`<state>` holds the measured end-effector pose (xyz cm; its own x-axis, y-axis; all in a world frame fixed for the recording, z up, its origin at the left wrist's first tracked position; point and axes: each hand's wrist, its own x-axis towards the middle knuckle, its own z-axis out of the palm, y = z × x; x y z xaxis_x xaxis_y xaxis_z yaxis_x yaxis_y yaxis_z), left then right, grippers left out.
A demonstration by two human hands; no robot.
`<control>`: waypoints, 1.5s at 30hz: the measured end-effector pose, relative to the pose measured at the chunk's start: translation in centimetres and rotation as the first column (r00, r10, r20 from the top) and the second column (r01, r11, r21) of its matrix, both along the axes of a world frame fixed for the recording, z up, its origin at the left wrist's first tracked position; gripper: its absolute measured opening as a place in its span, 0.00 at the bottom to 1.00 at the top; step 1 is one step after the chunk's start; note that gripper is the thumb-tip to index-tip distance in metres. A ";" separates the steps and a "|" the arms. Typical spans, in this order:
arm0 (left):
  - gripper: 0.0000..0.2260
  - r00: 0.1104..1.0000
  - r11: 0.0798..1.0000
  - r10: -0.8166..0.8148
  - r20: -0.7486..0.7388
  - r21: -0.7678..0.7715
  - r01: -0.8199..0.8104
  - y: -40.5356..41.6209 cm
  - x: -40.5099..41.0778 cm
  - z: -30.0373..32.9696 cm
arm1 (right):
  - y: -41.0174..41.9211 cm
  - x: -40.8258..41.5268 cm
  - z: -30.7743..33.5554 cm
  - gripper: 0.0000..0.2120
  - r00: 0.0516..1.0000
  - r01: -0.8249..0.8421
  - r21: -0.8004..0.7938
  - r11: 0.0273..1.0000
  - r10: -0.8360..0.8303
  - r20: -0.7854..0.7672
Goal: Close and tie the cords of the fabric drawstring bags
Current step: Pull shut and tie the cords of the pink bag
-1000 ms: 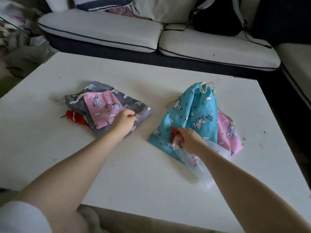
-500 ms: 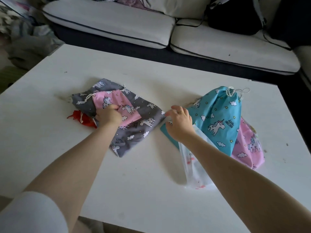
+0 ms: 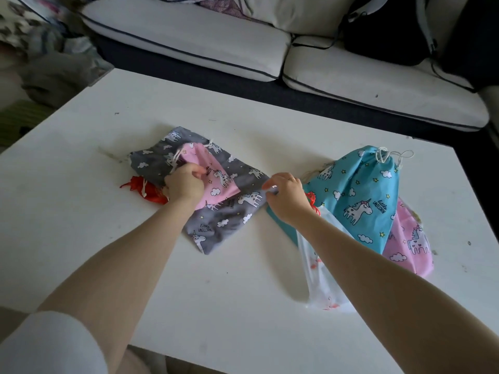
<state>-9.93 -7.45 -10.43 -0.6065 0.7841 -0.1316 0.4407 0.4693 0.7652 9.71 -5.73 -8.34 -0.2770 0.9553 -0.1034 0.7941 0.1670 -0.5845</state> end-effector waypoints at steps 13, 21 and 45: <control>0.15 0.494 0.814 -0.581 0.647 0.463 0.351 -6.0 7.2 6.8 | -2.3 2.6 3.4 0.35 0.573 -0.046 -0.694 0.719 -0.550 -0.607; 0.22 0.665 0.844 -0.536 0.520 0.331 0.422 -9.0 10.3 8.6 | -7.5 7.3 5.8 0.07 0.444 0.098 -0.529 0.843 -0.513 -0.735; 0.21 0.529 0.911 -0.398 0.750 0.391 0.131 -11.3 14.5 12.0 | -11.8 16.4 10.3 0.19 -0.361 0.140 -0.681 0.719 -0.603 -0.712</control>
<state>4.57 -18.75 1.61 -0.1074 0.9698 -0.2189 -0.3473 0.1697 0.9223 26.16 -17.50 1.94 0.1387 0.8897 -0.4350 -0.8020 -0.1568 -0.5764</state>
